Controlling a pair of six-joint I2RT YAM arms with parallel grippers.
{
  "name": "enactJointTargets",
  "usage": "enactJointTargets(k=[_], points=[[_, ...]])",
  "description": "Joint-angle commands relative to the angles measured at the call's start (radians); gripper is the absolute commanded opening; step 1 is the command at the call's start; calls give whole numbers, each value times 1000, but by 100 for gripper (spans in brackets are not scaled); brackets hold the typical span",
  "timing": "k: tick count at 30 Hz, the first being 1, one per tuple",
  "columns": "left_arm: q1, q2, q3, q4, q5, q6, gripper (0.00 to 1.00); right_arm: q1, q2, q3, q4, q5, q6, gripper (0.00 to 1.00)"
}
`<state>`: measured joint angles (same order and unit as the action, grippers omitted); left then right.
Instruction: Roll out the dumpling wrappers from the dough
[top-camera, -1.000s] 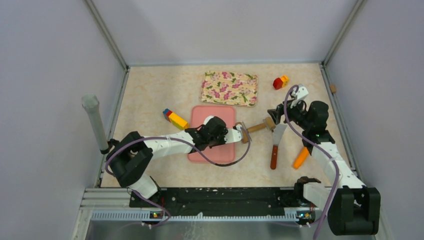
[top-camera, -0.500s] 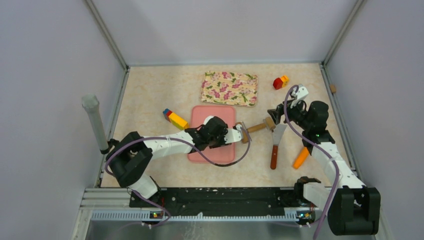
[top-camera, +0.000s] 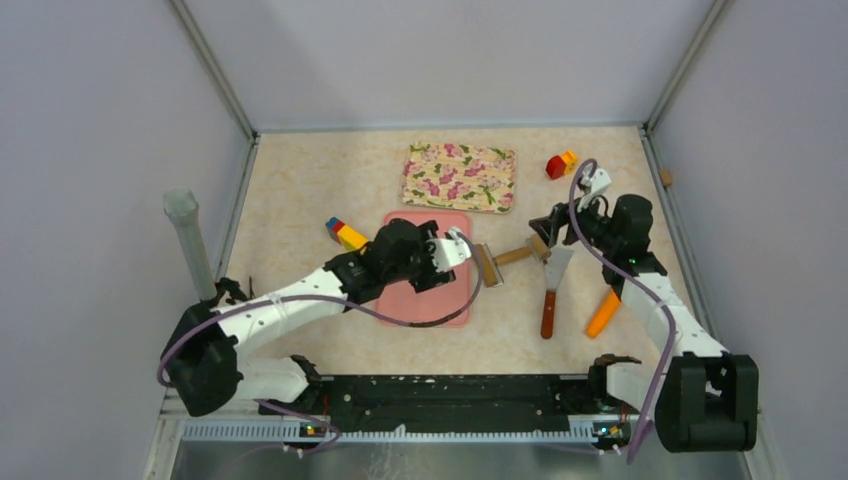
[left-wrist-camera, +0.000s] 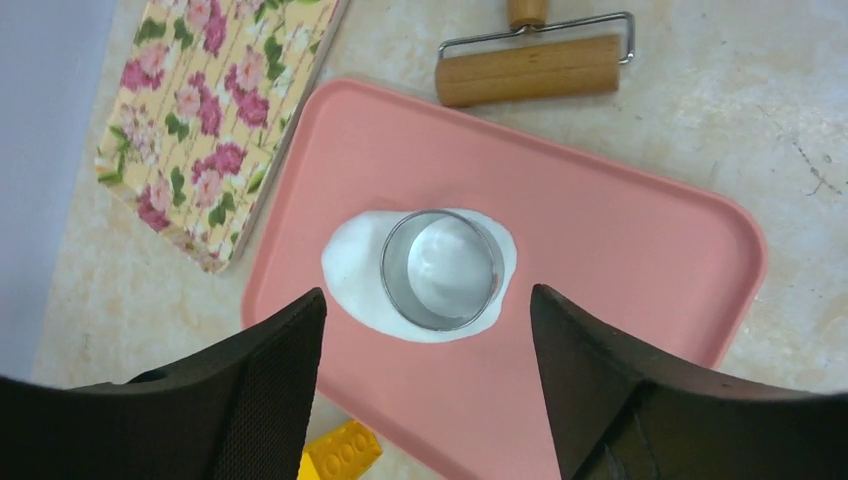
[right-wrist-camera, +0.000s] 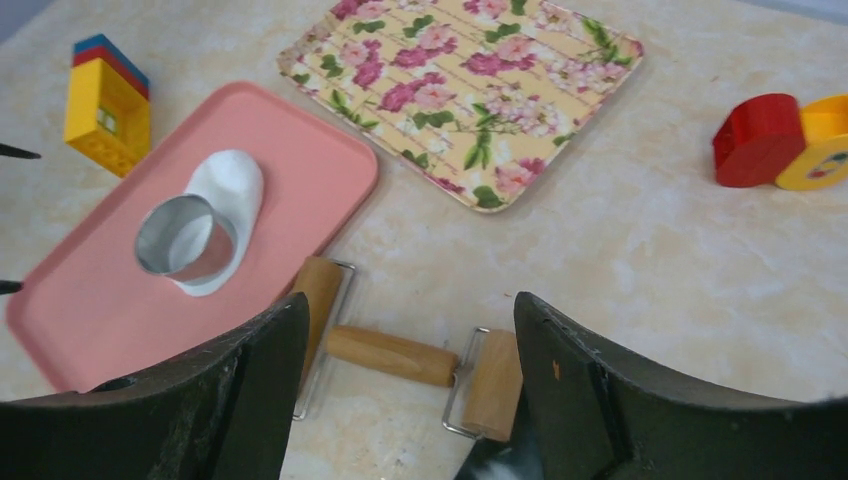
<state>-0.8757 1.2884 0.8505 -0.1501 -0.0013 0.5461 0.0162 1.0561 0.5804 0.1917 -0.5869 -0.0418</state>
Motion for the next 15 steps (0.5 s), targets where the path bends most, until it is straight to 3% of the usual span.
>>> enactJointTargets(k=[1, 3, 6, 8, 9, 15], points=[[177, -42, 28, -22, 203, -128, 70, 8, 98, 168, 20, -175, 133, 68], [287, -5, 61, -40, 346, -194, 53, 67, 157, 241, 13, -201, 170, 57], [400, 85, 111, -69, 499, -274, 18, 151, 269, 322, 41, -244, 252, 26], [458, 154, 154, -88, 598, -330, 1, 203, 356, 351, 98, -272, 318, 6], [482, 184, 174, -98, 645, -352, 0, 227, 399, 363, 130, -282, 346, 0], [597, 346, 252, -126, 906, -452, 0, 355, 665, 440, 275, -332, 470, 0]])
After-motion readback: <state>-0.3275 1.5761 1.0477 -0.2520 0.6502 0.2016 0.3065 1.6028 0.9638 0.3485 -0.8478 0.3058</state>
